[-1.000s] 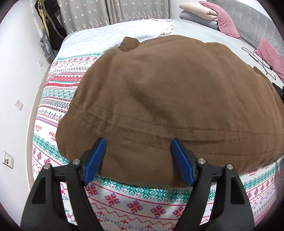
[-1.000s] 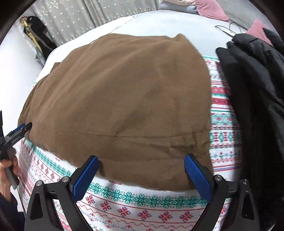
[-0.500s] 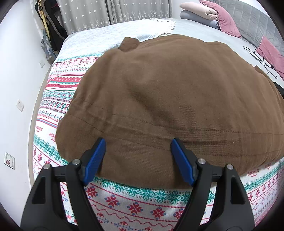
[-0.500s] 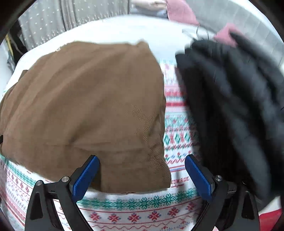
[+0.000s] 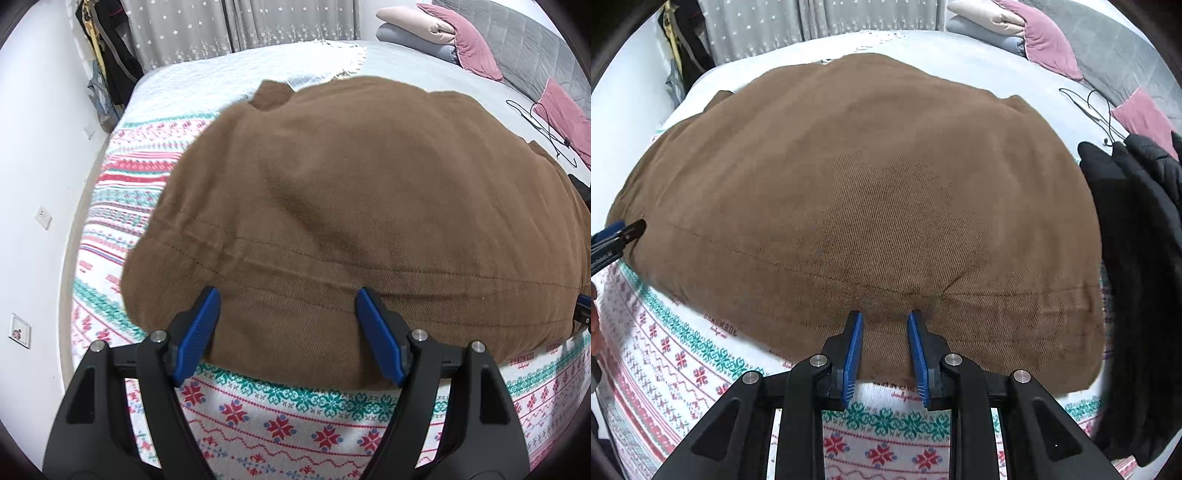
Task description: Fold large clothes
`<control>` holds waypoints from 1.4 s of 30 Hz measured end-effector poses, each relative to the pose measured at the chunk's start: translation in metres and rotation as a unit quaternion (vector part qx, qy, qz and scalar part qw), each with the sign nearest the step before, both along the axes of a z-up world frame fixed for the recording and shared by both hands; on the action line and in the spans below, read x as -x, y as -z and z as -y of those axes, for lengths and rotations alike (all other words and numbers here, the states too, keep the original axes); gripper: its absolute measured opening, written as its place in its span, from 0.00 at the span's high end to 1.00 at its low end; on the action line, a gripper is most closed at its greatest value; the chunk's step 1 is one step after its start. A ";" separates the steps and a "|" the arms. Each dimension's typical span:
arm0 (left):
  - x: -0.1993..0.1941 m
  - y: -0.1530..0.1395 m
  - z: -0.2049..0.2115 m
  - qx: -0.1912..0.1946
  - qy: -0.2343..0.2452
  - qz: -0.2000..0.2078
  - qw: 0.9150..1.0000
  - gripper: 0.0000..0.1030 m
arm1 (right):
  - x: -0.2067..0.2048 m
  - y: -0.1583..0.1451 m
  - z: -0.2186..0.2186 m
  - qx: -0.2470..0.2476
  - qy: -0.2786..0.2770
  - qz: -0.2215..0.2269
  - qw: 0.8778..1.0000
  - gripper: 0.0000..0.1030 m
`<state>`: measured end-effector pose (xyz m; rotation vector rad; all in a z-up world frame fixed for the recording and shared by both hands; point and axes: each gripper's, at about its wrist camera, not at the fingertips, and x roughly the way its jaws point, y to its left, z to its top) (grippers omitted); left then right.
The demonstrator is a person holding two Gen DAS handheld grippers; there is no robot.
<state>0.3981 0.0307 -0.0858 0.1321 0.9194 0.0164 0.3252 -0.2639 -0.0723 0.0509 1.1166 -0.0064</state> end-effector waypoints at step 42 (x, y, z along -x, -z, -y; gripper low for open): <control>-0.078 0.001 0.211 -0.142 0.146 -0.047 0.978 0.23 | -0.013 -0.006 0.049 -0.094 0.042 -0.021 0.994 0.51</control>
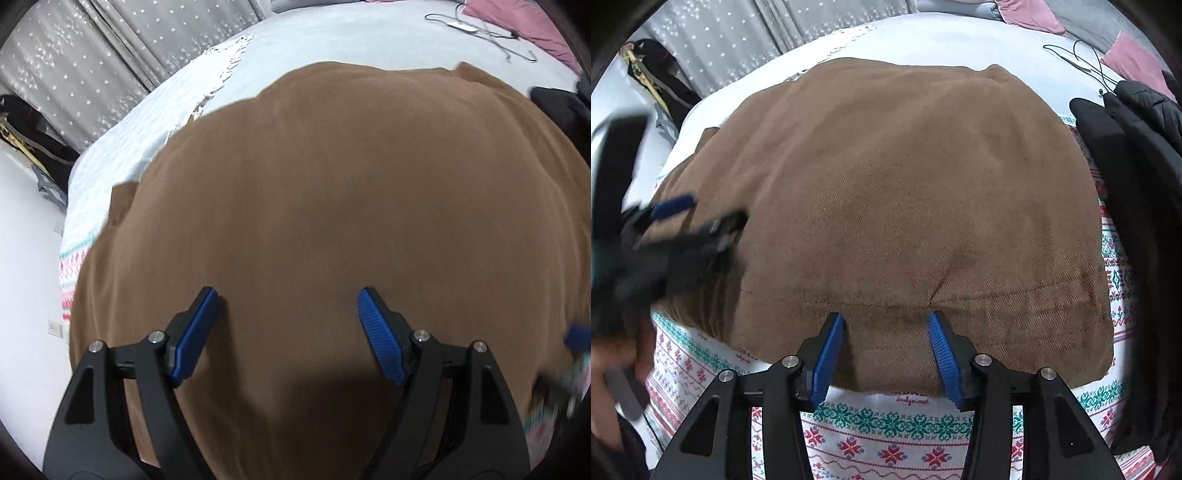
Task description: Fold large clothes
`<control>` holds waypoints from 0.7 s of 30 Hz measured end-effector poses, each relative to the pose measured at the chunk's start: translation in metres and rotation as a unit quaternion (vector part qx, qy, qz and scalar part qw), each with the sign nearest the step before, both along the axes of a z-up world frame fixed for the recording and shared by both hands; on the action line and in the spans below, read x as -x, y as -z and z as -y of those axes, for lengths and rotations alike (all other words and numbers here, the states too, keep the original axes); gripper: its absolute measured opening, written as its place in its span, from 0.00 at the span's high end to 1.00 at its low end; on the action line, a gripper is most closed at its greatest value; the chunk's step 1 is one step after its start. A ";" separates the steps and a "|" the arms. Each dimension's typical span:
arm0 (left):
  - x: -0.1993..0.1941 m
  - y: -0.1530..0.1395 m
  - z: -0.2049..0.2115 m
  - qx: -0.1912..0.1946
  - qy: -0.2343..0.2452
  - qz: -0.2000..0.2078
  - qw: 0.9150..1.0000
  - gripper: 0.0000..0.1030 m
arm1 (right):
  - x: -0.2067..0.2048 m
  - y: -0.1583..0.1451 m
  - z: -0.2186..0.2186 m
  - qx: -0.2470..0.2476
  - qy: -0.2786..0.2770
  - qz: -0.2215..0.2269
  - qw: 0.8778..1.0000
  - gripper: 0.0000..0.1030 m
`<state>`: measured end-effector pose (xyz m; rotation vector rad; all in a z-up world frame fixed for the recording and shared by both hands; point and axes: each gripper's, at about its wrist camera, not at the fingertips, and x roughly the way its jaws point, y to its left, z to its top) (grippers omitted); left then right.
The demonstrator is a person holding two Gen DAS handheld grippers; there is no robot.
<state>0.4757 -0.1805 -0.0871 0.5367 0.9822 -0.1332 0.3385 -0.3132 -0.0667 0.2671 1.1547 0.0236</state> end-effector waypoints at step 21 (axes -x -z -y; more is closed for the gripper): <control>-0.111 0.009 0.015 -0.006 -0.058 0.028 0.998 0.12 | -0.002 0.007 -0.017 0.044 -0.015 0.008 0.999 0.49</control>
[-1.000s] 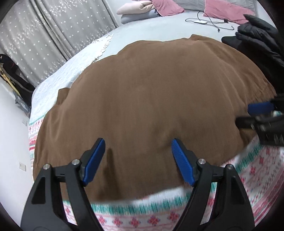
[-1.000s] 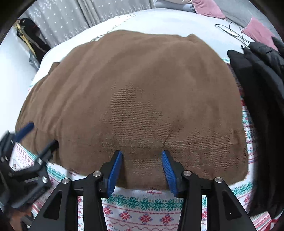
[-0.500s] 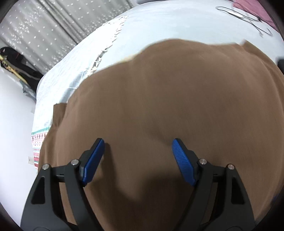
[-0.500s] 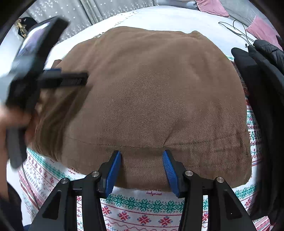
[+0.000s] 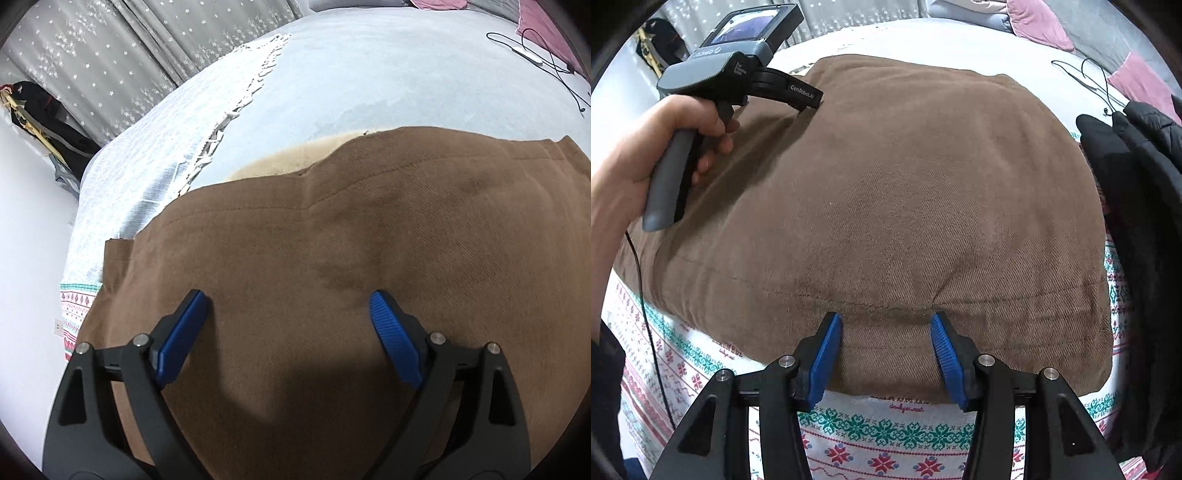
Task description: Fold large clothes
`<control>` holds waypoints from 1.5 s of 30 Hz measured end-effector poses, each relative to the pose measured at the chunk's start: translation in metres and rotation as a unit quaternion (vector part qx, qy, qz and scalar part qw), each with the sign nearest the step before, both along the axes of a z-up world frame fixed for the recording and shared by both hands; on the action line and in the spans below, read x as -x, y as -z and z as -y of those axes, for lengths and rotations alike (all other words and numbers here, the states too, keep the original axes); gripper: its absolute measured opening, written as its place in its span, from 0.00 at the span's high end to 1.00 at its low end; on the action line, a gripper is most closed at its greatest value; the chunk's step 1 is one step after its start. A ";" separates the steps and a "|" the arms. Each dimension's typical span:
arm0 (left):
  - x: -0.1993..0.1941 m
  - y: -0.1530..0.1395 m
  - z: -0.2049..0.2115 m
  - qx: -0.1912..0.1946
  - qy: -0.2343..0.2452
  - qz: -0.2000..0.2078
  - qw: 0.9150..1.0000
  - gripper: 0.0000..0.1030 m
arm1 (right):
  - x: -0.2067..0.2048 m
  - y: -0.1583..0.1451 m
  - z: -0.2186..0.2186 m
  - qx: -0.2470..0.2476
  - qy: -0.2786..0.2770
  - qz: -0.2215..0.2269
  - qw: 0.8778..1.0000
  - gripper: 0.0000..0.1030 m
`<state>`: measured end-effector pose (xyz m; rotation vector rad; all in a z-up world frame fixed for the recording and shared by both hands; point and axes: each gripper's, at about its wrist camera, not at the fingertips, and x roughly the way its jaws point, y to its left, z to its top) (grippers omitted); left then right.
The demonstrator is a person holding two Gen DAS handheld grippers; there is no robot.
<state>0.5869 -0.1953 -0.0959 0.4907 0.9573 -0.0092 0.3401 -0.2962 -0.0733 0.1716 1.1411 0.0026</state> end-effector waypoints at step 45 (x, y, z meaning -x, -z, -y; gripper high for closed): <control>0.226 -0.012 -0.065 0.034 0.054 0.031 0.997 0.16 | 0.001 0.005 -0.029 0.039 0.005 0.009 0.999 0.48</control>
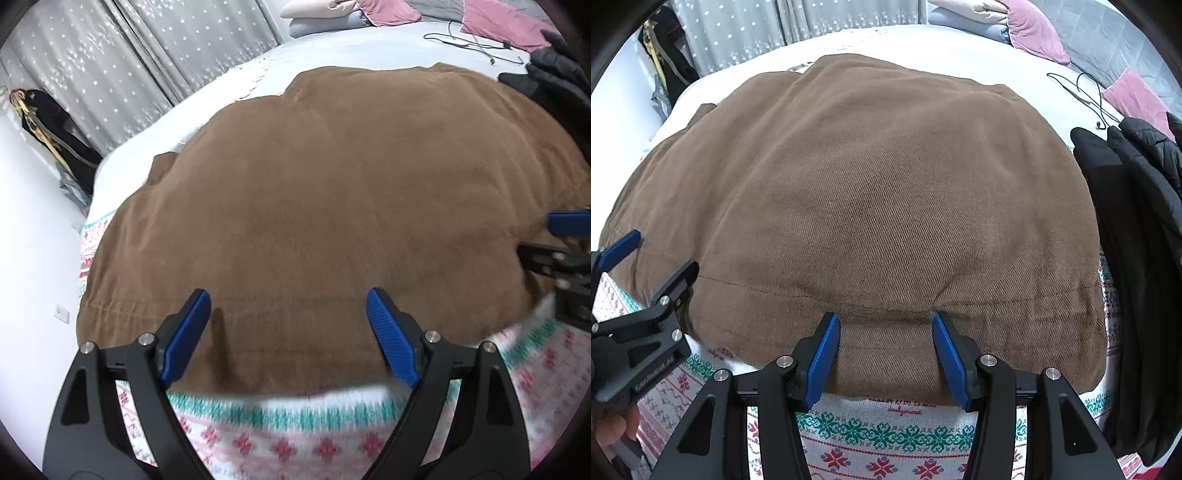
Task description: Fold large clothes
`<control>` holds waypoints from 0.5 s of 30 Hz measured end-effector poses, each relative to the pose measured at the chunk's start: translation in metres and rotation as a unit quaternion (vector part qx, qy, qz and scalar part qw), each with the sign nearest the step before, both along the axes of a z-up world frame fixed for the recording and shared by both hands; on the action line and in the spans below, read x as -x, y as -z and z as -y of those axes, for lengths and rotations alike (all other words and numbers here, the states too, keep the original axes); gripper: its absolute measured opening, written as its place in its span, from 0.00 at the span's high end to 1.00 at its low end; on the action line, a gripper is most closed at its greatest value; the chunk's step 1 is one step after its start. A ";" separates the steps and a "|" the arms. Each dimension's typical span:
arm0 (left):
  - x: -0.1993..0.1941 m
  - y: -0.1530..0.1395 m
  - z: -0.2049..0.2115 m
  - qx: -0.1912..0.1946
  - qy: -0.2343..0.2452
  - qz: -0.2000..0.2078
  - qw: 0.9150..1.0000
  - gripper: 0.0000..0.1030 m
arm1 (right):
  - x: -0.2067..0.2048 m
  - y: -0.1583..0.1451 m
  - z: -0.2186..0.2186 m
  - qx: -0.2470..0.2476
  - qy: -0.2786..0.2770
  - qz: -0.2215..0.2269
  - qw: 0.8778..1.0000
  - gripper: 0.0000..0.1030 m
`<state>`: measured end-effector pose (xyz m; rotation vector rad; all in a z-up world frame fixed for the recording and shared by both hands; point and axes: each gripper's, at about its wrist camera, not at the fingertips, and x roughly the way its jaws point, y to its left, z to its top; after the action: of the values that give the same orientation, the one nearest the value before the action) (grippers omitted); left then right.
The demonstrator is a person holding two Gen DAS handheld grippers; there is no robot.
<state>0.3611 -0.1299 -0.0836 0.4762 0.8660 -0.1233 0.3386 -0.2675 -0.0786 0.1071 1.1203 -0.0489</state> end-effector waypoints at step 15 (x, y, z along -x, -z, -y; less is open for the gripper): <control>-0.009 -0.016 -0.111 0.113 -0.097 -0.051 0.987 0.16 | 0.007 -0.001 -0.002 0.005 0.010 0.007 1.000 0.44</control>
<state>0.3700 -0.0194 -0.0673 0.1721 0.9810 -0.0659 0.3316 -0.2657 -0.0773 0.1093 1.1052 -0.0719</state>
